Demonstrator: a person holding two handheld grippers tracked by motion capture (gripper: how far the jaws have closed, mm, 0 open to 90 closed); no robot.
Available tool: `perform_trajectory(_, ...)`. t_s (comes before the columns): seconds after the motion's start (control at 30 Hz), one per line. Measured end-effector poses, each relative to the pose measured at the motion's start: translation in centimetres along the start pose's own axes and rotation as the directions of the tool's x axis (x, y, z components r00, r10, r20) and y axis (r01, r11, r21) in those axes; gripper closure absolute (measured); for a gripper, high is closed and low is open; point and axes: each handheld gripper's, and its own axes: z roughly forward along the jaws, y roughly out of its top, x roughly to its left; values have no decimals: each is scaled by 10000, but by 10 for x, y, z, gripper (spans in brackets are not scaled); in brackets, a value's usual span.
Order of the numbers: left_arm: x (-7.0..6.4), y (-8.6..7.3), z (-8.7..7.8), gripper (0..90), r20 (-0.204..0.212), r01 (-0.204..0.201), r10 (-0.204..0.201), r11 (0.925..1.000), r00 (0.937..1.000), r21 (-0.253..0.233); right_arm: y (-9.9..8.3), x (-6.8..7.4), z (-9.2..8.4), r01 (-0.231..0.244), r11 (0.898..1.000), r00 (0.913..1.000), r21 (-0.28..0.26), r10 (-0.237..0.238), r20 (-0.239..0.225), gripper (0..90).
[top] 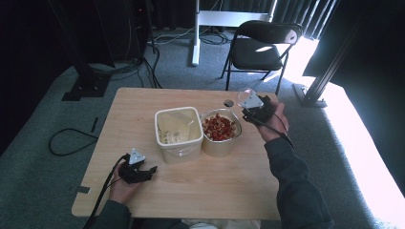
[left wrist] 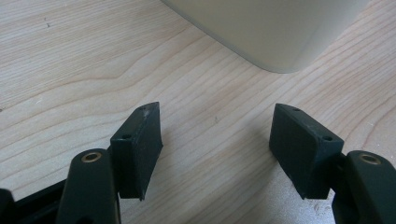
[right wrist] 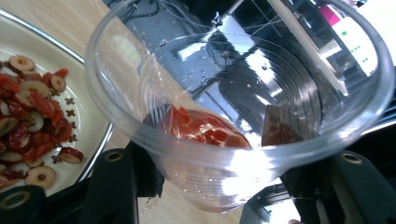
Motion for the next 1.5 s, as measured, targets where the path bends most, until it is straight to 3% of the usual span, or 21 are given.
perform_trajectory(0.37, 0, 0, 0, 349, 17, -29, 29, 10000, 10000, -2, 6, 4, 4, 932, 9952, 9955, 307, -936, 124, 430)
perform_trajectory(0.5, 0, 0, 0, 349, 17, -26, 26, 10000, 10000, 0, 9, 7, 5, 1609, 9854, 9861, 563, -1629, 321, 429)
perform_trajectory(0.57, 0, 0, 0, 349, 18, -22, 22, 10000, 10000, -3, 12, 11, 5, 2185, 9738, 9740, 637, -2216, 466, 429)
perform_trajectory(0.67, 0, 0, 0, 348, 16, -14, 14, 10000, 10000, -10, 14, 13, 5, 2490, 9656, 9659, 749, -2533, 541, 429)
perform_trajectory(0.7, 0, 0, 0, 348, 11, -16, 16, 10000, 10000, -10, 15, 16, 6, 2895, 9530, 9530, 897, -2957, 665, 429)
perform_trajectory(0.73, 0, 0, 0, 348, 11, -16, 16, 10000, 10000, -10, 15, 16, 6, 2895, 9530, 9530, 897, -2957, 665, 429)
perform_trajectory(0.77, 0, 0, 0, 349, 4, -27, 27, 10000, 10000, -16, 17, 19, 6, 3294, 9378, 9373, 1095, -3388, 816, 429)
perform_trajectory(0.8, 0, 0, 0, 348, 4, -27, 27, 10000, 10000, -16, 17, 19, 6, 3294, 9378, 9373, 1095, -3388, 816, 429)
perform_trajectory(0.83, 0, 0, 0, 349, 2, -16, 16, 10000, 10000, -24, 19, 22, 6, 3632, 9235, 9224, 1235, -3751, 917, 429)
perform_trajectory(0.87, 0, 0, 0, 349, 6, -17, 17, 10000, 10000, -21, 19, 22, 6, 3632, 9235, 9224, 1235, -3751, 917, 429)
perform_trajectory(0.9, 0, 0, 0, 348, 2, -17, 17, 10000, 10000, -20, 20, 24, 7, 3926, 9098, 9076, 1347, -4069, 1035, 429)
perform_trajectory(0.97, 0, 0, 0, 348, 2, -13, 13, 10000, 10000, -23, 21, 25, 7, 4042, 9041, 9014, 1387, -4195, 1070, 429)
perform_trajectory(1.17, -1, 0, 1, 348, 9, -18, 18, 10000, 10000, -28, 24, 31, 8, 4900, 8543, 8475, 1733, -5134, 1344, 430)
perform_trajectory(1.27, -1, 0, 1, 348, 11, -20, 20, 10000, 10000, -24, 26, 34, 9, 5310, 8249, 8154, 1938, -5597, 1479, 429)
perform_trajectory(1.3, -1, 0, 1, 349, 12, -18, 18, 10000, 10000, -26, 28, 37, 9, 5576, 8044, 7928, 2051, -5893, 1558, 430)
perform_trajectory(1.33, -1, 0, 1, 349, 12, -18, 18, 10000, 10000, -25, 28, 37, 9, 5576, 8044, 7928, 2051, -5893, 1558, 430)
perform_trajectory(1.37, -1, 0, 1, 348, 11, -17, 17, 10000, 10000, -23, 28, 38, 9, 5666, 7977, 7851, 2066, -5987, 1584, 430)
perform_trajectory(1.4, -1, 0, 1, 348, 12, -17, 17, 10000, 10000, -24, 29, 39, 9, 5849, 7831, 7693, 2113, -6181, 1617, 430)
perform_trajectory(1.43, -1, 0, 1, 349, 14, -17, 17, 10000, 10000, -23, 30, 42, 9, 6074, 7625, 7449, 2226, -6441, 1737, 430)
perform_trajectory(1.47, -1, 0, 1, 348, 14, -17, 17, 10000, 10000, -23, 30, 42, 9, 6074, 7625, 7449, 2226, -6441, 1737, 430)
perform_trajectory(1.5, -1, 0, 1, 348, 14, -19, 19, 10000, 10000, -24, 30, 43, 8, 6179, 7523, 7333, 2286, -6563, 1776, 431)
